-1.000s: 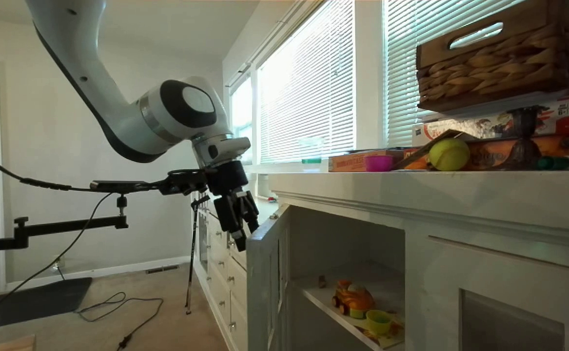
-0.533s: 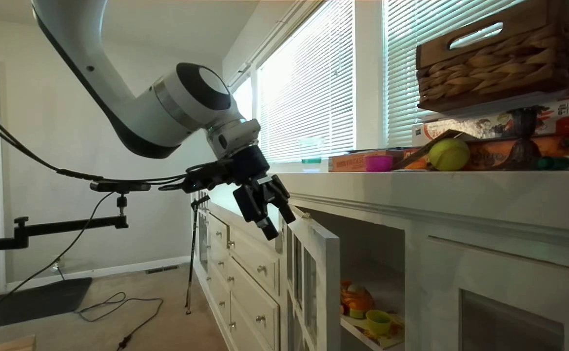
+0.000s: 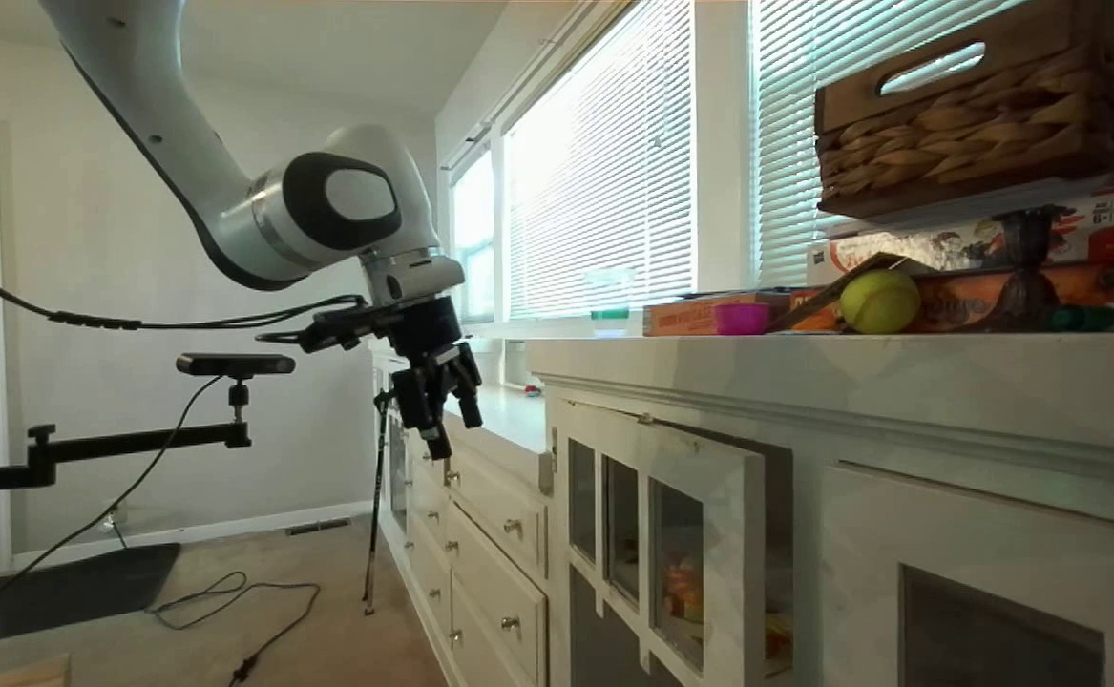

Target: Close the left door of the cabinet on the right.

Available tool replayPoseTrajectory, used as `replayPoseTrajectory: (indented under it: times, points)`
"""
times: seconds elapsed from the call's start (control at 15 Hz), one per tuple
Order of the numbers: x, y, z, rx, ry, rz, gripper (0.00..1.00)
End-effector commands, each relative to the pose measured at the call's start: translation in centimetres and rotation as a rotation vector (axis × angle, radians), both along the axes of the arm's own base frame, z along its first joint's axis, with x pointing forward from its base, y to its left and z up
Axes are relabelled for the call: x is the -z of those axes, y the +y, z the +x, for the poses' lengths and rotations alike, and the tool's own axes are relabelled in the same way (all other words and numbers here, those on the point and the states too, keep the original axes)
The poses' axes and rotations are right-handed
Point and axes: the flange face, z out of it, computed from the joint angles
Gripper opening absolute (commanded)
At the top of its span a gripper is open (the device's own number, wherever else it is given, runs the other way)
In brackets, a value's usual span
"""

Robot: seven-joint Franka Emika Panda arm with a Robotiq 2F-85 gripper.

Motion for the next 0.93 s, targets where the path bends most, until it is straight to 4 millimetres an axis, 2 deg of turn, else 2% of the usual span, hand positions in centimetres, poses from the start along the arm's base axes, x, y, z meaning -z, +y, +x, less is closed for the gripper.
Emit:
replayPoseTrajectory:
  times: [0.0, 0.2, 0.53, 0.67, 0.73, 0.87]
  points:
    - [-4.4, 2.0, -3.6, -0.182, 0.089, 0.112, 1.00]
    - [-9.0, 0.2, -5.4, -0.361, 0.143, 0.071, 1.00]
    - [-15.9, -3.0, -8.4, -0.566, 0.255, -0.028, 1.00]
    - [-17.6, -3.9, -8.9, -0.606, 0.266, -0.060, 1.00]
    - [-16.1, -3.6, -8.3, -0.561, 0.257, -0.063, 1.00]
    - [-16.8, -4.0, -8.5, -0.554, 0.253, -0.080, 1.00]
